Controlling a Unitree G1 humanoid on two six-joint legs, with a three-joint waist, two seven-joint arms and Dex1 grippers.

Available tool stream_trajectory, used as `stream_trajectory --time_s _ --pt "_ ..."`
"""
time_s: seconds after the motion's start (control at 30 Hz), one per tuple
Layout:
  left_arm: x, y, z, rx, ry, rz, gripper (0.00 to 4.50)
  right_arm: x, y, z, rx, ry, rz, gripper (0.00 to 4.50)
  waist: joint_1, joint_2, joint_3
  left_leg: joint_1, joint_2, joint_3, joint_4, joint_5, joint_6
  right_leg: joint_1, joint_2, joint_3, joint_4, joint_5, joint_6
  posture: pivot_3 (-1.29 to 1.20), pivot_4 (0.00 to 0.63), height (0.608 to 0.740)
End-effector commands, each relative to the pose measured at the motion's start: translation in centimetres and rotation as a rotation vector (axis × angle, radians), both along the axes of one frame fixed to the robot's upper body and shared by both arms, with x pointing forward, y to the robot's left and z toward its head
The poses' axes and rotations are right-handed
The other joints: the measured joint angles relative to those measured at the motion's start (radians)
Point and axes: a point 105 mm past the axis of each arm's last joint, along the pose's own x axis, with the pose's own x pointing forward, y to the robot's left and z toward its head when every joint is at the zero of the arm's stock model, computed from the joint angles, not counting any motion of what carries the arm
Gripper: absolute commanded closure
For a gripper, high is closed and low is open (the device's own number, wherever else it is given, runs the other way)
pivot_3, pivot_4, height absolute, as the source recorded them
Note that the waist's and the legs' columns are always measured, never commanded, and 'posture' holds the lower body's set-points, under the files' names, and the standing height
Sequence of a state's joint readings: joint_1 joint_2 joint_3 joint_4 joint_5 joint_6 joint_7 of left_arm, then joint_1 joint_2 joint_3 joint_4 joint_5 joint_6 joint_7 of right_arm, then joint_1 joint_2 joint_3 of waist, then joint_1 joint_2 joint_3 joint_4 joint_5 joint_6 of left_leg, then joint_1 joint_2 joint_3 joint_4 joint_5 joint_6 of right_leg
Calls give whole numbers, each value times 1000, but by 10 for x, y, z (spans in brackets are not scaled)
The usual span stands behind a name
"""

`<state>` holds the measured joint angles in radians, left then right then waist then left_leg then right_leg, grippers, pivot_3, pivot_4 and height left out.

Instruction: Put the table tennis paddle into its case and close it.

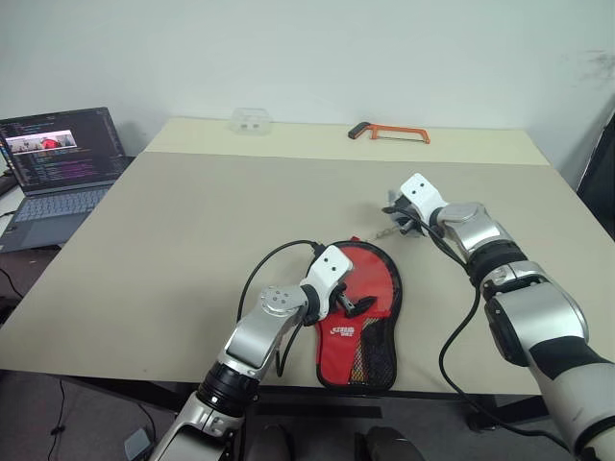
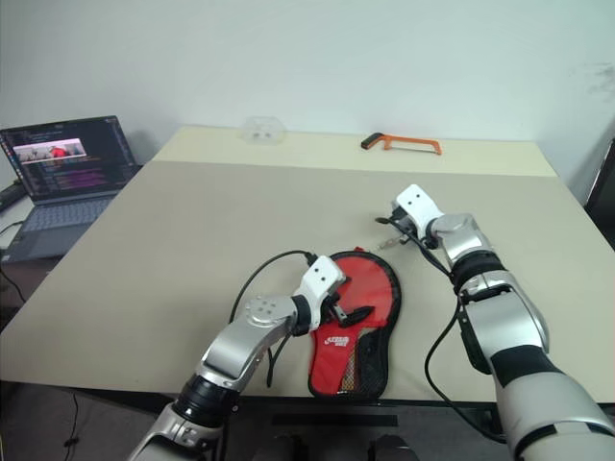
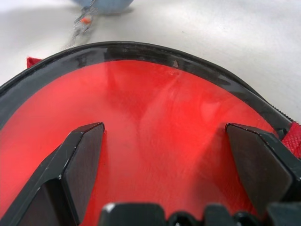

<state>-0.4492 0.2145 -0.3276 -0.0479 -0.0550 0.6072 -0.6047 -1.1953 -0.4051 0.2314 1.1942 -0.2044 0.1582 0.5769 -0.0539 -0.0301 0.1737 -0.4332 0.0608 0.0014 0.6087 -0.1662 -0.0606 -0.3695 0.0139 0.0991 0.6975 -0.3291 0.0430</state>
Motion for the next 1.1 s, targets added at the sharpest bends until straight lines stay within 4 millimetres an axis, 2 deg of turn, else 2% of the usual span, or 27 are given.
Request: stream_trajectory --time_s 0.03,0.17,0.3,0.4,0.53,0.73,0.8,0.97,1.1 --pt "-4 9 -25 59 93 27 0 -3 -34 13 -132 -51 4 3829 4 0 0 0 0 0 0 0 0 0 0 0 0 0 0 0 150 740" --pt "-3 11 -28 66 100 33 0 -22 -66 4 -292 -3 90 3829 27 2 1 0 -1 -1 1 0 0 1 -1 -1 0 0 0 0 150 740" --pt "-4 12 -29 71 106 28 0 -52 -77 1 -385 63 234 3829 38 3 1 0 -4 -1 1 0 0 2 -4 -1 -2 0 3 0 150 740" --pt "-3 9 -29 76 108 13 0 -84 -79 4 -451 107 384 3829 46 4 1 0 -6 -2 1 0 0 3 -6 -2 -3 -1 4 0 150 740" --pt "-1 5 -29 80 107 -11 0 -127 -67 9 -464 156 596 3829 46 6 0 0 -8 -2 1 0 0 7 -7 -2 -7 -1 7 0 150 740" --pt "1 2 -29 90 108 -39 0 -182 -37 12 -369 237 835 3834 37 7 0 3 -9 -5 1 0 0 16 -9 -4 -17 -1 12 0 150 740" --pt "1 0 -29 93 109 -46 0 -198 -27 14 -284 261 901 3849 35 6 0 3 -11 -5 1 0 0 17 -11 -4 -17 -1 13 0 150 740" --pt "0 -5 -30 106 116 -75 0 -232 -13 -1 -227 356 1031 3850 35 6 0 4 -14 -6 1 0 1 17 -14 -5 -17 -1 14 0 150 740" --pt "-1 -8 -29 118 116 -92 0 -262 2 -25 -187 443 1137 3850 39 6 0 3 -14 -7 1 0 1 17 -14 -6 -18 -2 15 0 150 740"
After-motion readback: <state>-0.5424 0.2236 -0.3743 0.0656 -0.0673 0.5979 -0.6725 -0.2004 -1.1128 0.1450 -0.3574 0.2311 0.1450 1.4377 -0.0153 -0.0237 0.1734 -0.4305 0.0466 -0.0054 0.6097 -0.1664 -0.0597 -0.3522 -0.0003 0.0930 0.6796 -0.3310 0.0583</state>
